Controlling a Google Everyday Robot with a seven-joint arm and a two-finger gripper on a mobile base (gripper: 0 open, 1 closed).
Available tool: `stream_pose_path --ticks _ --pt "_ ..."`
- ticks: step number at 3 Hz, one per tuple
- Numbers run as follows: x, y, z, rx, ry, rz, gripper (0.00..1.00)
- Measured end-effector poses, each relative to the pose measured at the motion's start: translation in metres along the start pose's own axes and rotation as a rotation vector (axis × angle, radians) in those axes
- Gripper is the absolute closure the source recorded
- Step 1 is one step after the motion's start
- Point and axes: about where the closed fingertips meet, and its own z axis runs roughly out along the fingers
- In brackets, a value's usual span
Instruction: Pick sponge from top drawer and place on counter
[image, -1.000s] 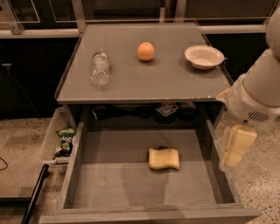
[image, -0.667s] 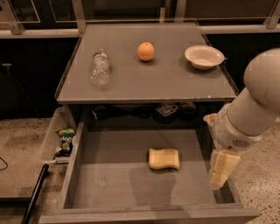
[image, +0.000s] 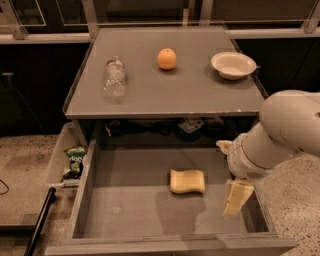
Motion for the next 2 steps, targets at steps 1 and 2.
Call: stream_pose_path --ticks 1,2 --pt "0.001 0.000 0.021 -0.018 -0.020 0.014 0.00" --pt "-0.001 -0.006 0.065 -0.062 -0.063 0.058 0.00"
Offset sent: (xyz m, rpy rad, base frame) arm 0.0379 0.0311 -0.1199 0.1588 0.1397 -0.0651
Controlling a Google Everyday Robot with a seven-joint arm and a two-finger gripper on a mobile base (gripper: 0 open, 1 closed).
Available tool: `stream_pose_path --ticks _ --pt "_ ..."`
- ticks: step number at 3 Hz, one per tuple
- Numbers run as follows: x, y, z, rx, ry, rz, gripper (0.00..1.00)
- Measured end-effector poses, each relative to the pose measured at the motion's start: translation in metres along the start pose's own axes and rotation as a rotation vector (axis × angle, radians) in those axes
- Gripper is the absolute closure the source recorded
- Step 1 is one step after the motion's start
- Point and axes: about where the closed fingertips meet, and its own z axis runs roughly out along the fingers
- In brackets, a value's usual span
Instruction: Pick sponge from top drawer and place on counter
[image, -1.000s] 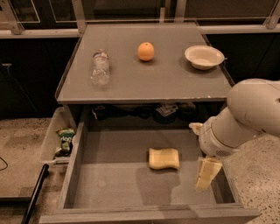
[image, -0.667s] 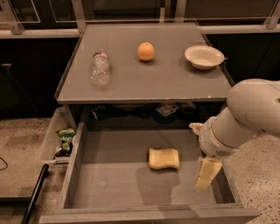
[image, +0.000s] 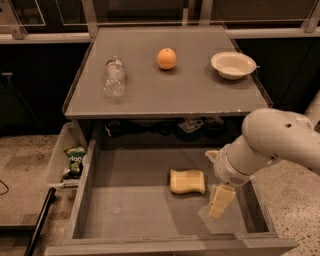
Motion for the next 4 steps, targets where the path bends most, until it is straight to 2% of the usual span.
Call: stream_pose_path --ticks 1,2,3,4 --pt "0.003 -0.012 0.027 0.010 -0.082 0.032 0.00" --pt "0.012 -0.019 0.053 0.044 -0.173 0.056 0.00" --pt "0.018 -0.030 0.073 0.086 -0.238 0.061 0.00" --pt "0.016 -0.039 0.090 0.094 -0.289 0.055 0.00"
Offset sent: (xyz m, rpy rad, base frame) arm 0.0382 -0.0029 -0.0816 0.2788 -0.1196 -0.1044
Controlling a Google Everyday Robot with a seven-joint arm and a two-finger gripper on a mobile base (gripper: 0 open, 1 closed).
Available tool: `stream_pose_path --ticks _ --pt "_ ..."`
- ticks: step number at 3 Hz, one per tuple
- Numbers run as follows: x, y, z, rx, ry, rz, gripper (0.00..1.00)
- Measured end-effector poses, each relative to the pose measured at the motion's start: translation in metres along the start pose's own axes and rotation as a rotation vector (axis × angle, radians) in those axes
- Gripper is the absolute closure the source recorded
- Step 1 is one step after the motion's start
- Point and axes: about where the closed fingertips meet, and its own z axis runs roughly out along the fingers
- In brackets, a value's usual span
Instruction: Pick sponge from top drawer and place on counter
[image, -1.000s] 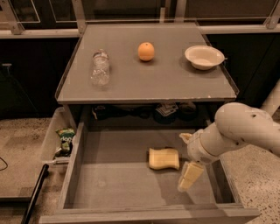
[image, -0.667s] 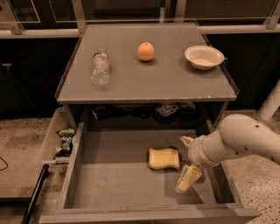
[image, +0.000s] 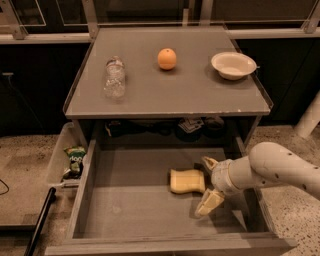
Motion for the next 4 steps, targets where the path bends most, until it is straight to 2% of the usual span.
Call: stream_pose_path --ticks 1,2,3,4 --pt "-0.006 -0.009 0.012 -0.014 -0.057 -0.014 0.00" --pt "-0.010 -0.015 0.025 -0.078 -0.102 -0.012 0.00" --pt "-0.011 -0.015 0.027 -0.099 -0.112 -0.011 0.10" --pt "-0.011 -0.015 0.027 -0.099 -0.112 -0.012 0.33"
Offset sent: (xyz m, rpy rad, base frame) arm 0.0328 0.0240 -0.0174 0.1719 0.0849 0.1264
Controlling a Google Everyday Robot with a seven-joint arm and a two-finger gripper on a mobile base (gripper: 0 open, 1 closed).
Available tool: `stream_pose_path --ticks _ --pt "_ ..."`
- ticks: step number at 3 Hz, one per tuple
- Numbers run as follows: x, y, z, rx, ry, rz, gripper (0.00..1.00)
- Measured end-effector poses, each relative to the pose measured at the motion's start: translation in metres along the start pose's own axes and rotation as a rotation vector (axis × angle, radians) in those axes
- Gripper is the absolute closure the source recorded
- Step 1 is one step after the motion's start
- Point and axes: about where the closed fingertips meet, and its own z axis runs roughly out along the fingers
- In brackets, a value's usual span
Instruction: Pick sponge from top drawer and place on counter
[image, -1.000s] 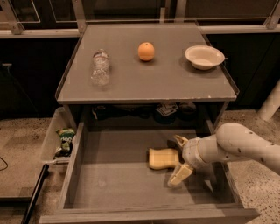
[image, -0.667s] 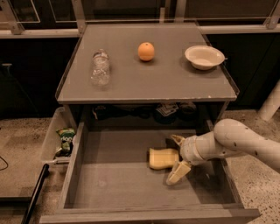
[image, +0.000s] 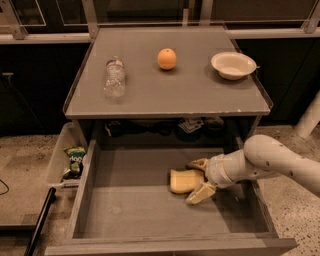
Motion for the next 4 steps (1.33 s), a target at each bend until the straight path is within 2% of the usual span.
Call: stream_pose_path --ticks 3,4 --pt "-0.0002 0.0000 0.0000 0.000 0.000 0.000 1.00" --pt "-0.0084 0.0003 -0.0046 -0.006 0.006 -0.008 1.00"
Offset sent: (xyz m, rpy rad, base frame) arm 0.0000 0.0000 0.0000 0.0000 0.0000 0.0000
